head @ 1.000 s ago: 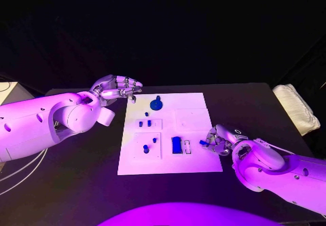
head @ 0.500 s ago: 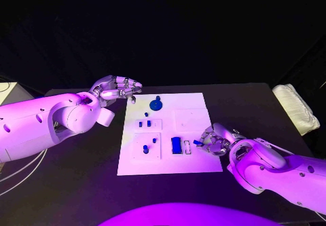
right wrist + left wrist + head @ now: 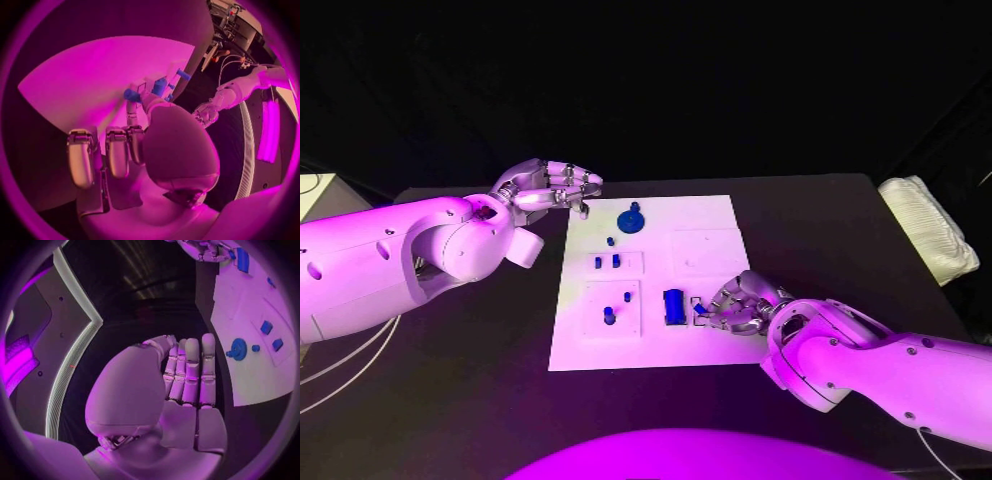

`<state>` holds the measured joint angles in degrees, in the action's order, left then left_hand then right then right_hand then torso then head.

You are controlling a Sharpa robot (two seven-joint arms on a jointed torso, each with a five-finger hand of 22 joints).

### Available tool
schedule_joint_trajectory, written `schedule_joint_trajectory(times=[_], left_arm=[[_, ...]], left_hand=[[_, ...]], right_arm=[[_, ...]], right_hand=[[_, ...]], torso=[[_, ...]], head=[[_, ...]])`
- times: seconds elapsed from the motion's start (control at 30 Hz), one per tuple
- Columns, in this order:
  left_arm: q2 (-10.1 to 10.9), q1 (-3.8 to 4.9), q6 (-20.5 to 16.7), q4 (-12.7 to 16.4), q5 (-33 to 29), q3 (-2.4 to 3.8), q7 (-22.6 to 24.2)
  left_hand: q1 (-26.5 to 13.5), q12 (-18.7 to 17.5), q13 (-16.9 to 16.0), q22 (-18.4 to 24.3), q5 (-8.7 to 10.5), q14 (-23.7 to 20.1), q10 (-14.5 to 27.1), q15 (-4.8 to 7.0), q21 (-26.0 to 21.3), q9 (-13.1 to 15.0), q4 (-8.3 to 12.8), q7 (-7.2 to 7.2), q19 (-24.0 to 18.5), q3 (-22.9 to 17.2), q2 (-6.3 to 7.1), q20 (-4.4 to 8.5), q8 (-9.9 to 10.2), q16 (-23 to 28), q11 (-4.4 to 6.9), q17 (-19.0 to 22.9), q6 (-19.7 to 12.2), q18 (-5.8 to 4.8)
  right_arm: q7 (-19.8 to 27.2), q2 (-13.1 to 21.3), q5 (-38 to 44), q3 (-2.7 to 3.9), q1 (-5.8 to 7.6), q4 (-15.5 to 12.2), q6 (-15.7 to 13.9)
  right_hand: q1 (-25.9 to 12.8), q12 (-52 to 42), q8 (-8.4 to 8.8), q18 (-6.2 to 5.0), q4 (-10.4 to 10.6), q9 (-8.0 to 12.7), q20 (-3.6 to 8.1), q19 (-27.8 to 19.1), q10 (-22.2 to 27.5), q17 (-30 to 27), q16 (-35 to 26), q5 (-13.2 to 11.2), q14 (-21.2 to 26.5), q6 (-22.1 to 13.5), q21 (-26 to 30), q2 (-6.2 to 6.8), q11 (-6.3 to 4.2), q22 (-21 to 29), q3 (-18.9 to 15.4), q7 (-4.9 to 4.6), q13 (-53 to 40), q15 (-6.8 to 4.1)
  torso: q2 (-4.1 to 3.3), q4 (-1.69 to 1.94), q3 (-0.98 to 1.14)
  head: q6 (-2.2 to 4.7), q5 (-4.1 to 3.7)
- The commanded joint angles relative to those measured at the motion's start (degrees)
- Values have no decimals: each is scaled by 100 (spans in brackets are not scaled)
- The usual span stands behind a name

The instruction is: Assemble the parts on the task board

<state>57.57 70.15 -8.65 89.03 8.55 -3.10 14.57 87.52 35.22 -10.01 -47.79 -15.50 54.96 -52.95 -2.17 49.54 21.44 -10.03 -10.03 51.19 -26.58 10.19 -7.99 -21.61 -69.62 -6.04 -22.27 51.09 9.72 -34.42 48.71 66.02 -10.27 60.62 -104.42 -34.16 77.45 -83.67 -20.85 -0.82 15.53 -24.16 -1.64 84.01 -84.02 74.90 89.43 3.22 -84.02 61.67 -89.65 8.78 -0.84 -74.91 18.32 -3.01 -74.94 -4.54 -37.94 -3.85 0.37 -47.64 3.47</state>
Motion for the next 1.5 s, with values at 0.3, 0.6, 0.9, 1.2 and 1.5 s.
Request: schedule_joint_trajectory(times=[0.3, 0.6, 0.9, 1.2, 1.5], left_arm=[[3, 2, 109, 24, 11, 4, 6], [11, 2, 118, 24, 11, 4, -3], [14, 2, 127, 23, 11, 4, -14], [17, 2, 133, 24, 11, 4, -21], [20, 2, 141, 24, 16, 4, -31]], left_hand=[[31, 36, -10, -5, -5, -11, 43, -23, -30, 11, 24, 18, 56, -35, -47, 0, -17, 38, -11, -6, -40, 84], [37, 36, -10, -8, -7, -11, 44, -23, -27, 13, 33, 17, 56, -41, -48, 2, -18, 40, -11, -6, -40, 84], [36, 37, -11, -11, -7, -11, 45, -23, -24, 14, 35, 16, 57, -43, -52, 2, -19, 42, -13, -7, -39, 83], [29, 37, -11, -12, -8, -11, 46, -25, -23, 16, 33, 14, 57, -45, -55, 2, -20, 43, -15, -7, -39, 82], [30, 38, -13, -17, -10, -11, 49, -25, -20, 21, 43, 16, 55, -53, -63, 2, -28, 47, -14, -9, -30, 81]], right_arm=[[-6, -95, -33, 1, -35, 131, -216], [93, -144, 152, 3, -37, 117, -315], [110, -167, 179, 5, -36, 116, -251], [20, -165, 229, 6, -34, 153, 32], [-44, -169, 329, 7, -33, 173, 220]], right_hand=[[-323, -56, -51, 82, 49, -13, 33, 599, -390, 1452, 28, 6, -585, 74, -35, 35, -35, -1509, 36, -3, -1213, -23], [-411, -132, -76, 82, 60, -27, 36, 599, -421, 1474, 39, 6, -590, 97, -35, -15, -45, -1509, 59, 9, -1253, -29], [-488, -182, -102, 82, 67, -42, 40, 599, -441, 1510, 57, 5, -598, 122, -35, -43, -55, -1509, 69, 22, -1280, -37], [-842, -192, -149, 82, 90, -72, 49, 599, -449, 1510, 57, 3, -598, 134, -35, -2, -60, -1509, 1, 26, -1291, -43], [-997, -190, -160, 82, 84, -81, 47, 599, -449, 1510, 57, 2, -598, 123, -35, 51, -55, -1509, -49, 21, -1293, -40]], torso=[[-3, -4, 3], [-2, -2, 4], [3, -3, 0], [5, -8, -4], [2, -8, 2]], head=[[-4, 21], [-26, 27], [-44, 31], [-47, 37], [-63, 33]])
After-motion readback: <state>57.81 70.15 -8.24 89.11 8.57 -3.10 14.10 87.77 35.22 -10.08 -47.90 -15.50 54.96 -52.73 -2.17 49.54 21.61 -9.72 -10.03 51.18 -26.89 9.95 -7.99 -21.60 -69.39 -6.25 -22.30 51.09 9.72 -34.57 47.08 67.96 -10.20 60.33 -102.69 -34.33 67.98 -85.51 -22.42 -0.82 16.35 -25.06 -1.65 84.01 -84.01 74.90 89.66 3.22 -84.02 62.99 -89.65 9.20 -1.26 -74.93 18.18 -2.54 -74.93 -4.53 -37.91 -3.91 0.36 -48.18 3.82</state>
